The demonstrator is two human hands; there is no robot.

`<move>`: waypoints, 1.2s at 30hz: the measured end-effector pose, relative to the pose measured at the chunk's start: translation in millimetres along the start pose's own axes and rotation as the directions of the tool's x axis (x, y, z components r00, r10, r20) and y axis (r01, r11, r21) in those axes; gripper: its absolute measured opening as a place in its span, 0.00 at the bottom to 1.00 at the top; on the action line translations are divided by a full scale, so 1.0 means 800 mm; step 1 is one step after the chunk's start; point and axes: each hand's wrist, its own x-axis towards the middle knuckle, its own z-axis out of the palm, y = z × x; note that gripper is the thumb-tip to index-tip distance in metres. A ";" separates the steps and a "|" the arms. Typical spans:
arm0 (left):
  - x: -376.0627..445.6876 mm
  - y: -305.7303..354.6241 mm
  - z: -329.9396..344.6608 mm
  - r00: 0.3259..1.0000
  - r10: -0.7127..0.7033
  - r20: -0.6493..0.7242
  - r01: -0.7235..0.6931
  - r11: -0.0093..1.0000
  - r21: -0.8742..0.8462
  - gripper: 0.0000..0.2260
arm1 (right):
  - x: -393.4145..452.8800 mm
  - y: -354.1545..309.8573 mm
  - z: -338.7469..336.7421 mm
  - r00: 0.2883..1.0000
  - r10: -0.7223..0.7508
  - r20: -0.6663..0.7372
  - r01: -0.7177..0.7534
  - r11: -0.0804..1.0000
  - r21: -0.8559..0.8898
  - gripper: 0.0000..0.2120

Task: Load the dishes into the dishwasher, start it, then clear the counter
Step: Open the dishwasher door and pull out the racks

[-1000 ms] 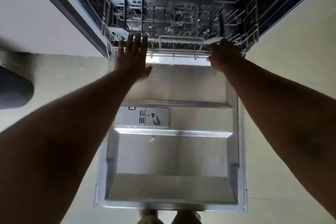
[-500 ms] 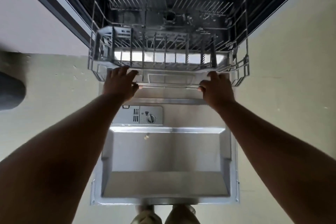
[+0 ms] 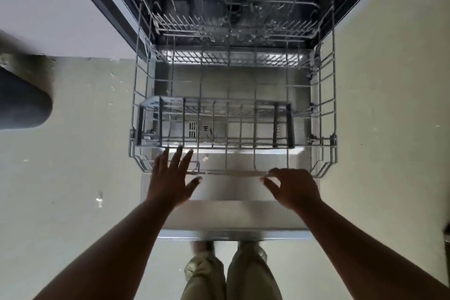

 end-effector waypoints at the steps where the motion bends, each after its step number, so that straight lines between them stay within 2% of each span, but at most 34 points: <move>1: -0.014 0.000 0.010 1.000 0.003 0.022 -0.003 1.000 0.005 0.40 | -0.014 -0.002 0.008 1.000 -0.004 0.013 0.004 1.000 0.003 0.35; 4: -0.053 -0.002 0.033 0.998 0.016 0.058 -0.017 1.000 0.018 0.38 | -0.049 -0.008 0.026 1.000 -0.008 0.026 0.007 1.000 0.010 0.40; 8: -0.096 -0.004 0.054 0.992 0.058 0.113 -0.062 0.997 0.039 0.39 | -0.083 -0.014 0.044 0.992 -0.036 0.118 0.036 0.999 0.005 0.32; 12: -0.102 -0.002 0.060 0.992 0.080 0.099 -0.083 0.996 0.029 0.42 | -0.086 -0.013 0.044 0.990 -0.015 0.139 0.017 1.000 -0.013 0.35; 15: -0.100 0.001 0.058 0.989 0.045 0.143 -0.055 0.996 0.064 0.42 | -0.084 -0.017 0.029 0.964 -0.001 0.265 0.004 1.000 -0.009 0.43; 18: -0.100 0.004 0.040 0.989 0.025 0.145 -0.041 0.993 0.110 0.44 | -0.082 -0.021 0.005 0.897 0.039 0.441 -0.045 0.999 0.003 0.43; 20: -0.098 0.010 0.018 0.984 0.088 0.156 -0.108 0.987 0.121 0.43 | -0.076 -0.025 -0.020 0.862 0.049 0.504 -0.042 0.999 -0.024 0.43; 21: -0.094 0.011 0.003 0.980 0.124 0.158 -0.145 0.981 0.132 0.40 | -0.068 -0.026 -0.035 0.869 0.047 0.492 -0.029 0.999 -0.043 0.40; 23: -0.072 0.008 -0.041 0.976 0.151 0.155 -0.171 0.978 0.123 0.37 | -0.043 -0.028 -0.072 0.909 0.033 0.416 -0.003 0.997 -0.072 0.35; 26: -0.011 0.010 -0.133 0.980 0.166 -0.111 -0.154 0.982 0.111 0.38 | 0.016 -0.026 -0.148 0.968 0.035 0.247 -0.001 0.990 -0.139 0.30; 27: 0.013 0.014 -0.173 0.970 0.156 -0.187 -0.141 0.986 0.092 0.37 | 0.039 -0.026 -0.180 0.989 0.039 0.144 -0.017 0.988 -0.151 0.29; 28: 0.036 0.019 -0.214 0.952 0.152 -0.265 -0.136 0.988 0.076 0.37 | 0.062 -0.026 -0.215 0.999 0.035 -0.006 -0.035 0.990 -0.137 0.27; 29: 0.059 0.026 -0.257 0.912 0.169 -0.373 -0.147 0.985 0.088 0.37 | 0.083 -0.027 -0.253 0.980 0.020 -0.198 -0.042 0.993 -0.107 0.26; 30: 0.080 0.032 -0.301 0.863 0.190 -0.469 -0.154 0.981 0.115 0.37 | 0.103 -0.027 -0.289 0.914 -0.016 -0.405 -0.022 0.996 -0.088 0.25; 32: 0.112 0.044 -0.382 0.754 0.232 -0.615 -0.156 0.972 0.174 0.38 | 0.135 -0.031 -0.363 0.671 -0.093 -0.735 0.011 0.993 -0.115 0.26; 34: 0.130 0.053 -0.446 0.660 0.252 -0.707 -0.127 0.966 0.226 0.38 | 0.156 -0.036 -0.431 0.481 -0.148 -0.864 -0.009 0.985 -0.173 0.28; 35: 0.137 0.055 -0.472 0.631 0.260 -0.731 -0.101 0.962 0.254 0.38 | 0.166 -0.037 -0.462 0.452 -0.153 -0.879 -0.026 0.982 -0.185 0.30; 36: 0.144 0.057 -0.493 0.621 0.271 -0.735 -0.077 0.955 0.287 0.38 | 0.178 -0.035 -0.486 0.492 -0.142 -0.859 -0.039 0.982 -0.185 0.32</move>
